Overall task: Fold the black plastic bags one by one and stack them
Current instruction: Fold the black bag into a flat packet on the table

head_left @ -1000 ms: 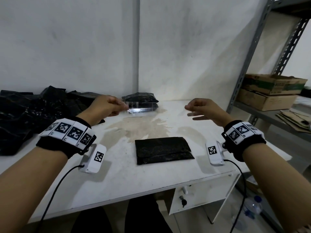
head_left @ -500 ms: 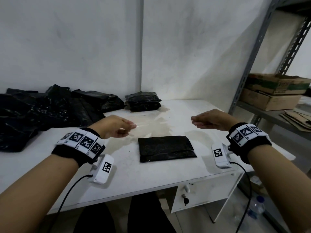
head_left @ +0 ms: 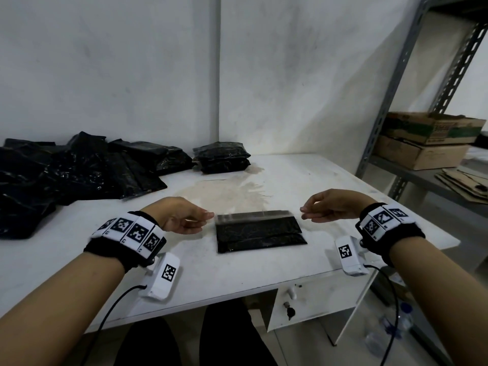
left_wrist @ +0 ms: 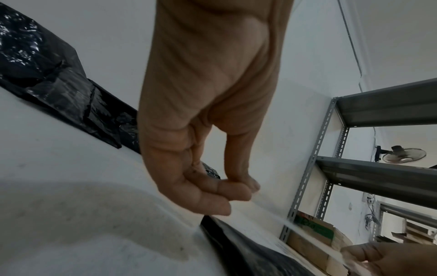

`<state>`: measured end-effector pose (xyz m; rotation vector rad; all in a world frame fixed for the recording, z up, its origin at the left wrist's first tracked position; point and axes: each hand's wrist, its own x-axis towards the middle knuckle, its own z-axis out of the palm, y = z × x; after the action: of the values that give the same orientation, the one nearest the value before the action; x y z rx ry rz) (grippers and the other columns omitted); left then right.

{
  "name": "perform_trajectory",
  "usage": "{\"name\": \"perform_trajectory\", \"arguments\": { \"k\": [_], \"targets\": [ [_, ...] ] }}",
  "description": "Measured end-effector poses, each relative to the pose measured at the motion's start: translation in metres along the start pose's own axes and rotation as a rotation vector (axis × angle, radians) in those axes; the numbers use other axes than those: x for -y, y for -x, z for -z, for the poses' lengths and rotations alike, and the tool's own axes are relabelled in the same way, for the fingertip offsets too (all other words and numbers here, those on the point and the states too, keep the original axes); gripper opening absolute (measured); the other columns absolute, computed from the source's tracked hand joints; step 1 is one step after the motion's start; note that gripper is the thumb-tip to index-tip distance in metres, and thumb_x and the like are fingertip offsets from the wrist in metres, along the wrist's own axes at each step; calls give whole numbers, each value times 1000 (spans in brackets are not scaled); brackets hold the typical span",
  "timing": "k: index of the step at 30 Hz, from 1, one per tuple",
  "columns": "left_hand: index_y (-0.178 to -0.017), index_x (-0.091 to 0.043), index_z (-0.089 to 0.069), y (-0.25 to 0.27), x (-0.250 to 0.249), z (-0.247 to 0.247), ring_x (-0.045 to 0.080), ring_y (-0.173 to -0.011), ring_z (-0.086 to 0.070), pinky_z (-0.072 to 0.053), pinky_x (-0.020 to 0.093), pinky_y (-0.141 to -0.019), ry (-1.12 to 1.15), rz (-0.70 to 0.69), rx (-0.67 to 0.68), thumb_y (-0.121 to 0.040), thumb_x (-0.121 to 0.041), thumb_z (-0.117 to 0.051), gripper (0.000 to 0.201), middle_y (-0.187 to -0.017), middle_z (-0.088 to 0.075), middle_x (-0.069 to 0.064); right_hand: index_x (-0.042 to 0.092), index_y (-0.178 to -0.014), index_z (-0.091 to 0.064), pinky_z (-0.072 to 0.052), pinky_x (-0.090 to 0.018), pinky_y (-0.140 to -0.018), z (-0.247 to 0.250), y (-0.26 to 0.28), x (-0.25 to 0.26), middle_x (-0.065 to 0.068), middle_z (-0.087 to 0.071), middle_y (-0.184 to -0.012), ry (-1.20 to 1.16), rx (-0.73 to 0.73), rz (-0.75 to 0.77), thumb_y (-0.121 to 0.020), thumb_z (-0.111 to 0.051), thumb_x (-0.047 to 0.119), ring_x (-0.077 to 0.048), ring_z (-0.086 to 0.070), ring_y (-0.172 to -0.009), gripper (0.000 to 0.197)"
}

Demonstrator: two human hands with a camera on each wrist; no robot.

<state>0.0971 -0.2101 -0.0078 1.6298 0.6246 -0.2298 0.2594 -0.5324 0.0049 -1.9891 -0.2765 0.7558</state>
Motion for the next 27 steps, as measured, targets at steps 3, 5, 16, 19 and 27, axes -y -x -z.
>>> {"name": "perform_trajectory", "arguments": {
  "k": [3,5,16,19,27],
  "targets": [
    [-92,-4,-65,0,4,-1,13,-59,-67,-58,26,-54,-21,-1,1,-83,-2,-69,10,-64,-71,0,5,-90,-68,-57,-18,-66,-1,2,-4,-5,-74,-93,62,-9,-14,-91,-64,6,-5,-71,-77,5],
    [-97,-2,-64,0,6,-1,13,-56,-68,-59,26,-54,-53,-21,-1,-85,2,-66,13,-66,-72,1,4,-91,-67,-58,-18,-65,-2,3,-7,-5,-75,-88,73,-17,-15,-88,-68,6,-8,-72,-76,4],
    [-103,-1,-63,4,7,-1,12,-55,-69,-57,24,-52,-246,-92,2,-80,0,-73,25,-67,-71,6,-1,-100,-69,-58,-19,-67,-8,-3,-15,-6,-75,-87,119,18,-32,-88,-66,4,-9,-72,-75,13],
    [-106,0,-61,2,7,-1,13,-55,-69,-58,25,-53,-280,-81,-7,-80,1,-72,28,-66,-71,7,0,-101,-68,-59,-20,-68,-9,-4,-15,-1,-75,-83,121,33,-27,-89,-66,4,-9,-72,-76,12],
    [-109,-3,-61,1,9,6,9,-60,-69,-53,18,-50,-337,-133,-2,-81,-3,-73,31,-84,-72,9,-1,-100,-67,-57,-20,-62,-10,-5,-20,-3,-75,-81,138,27,-26,-88,-66,0,-10,-72,-71,12]
  ]
}}
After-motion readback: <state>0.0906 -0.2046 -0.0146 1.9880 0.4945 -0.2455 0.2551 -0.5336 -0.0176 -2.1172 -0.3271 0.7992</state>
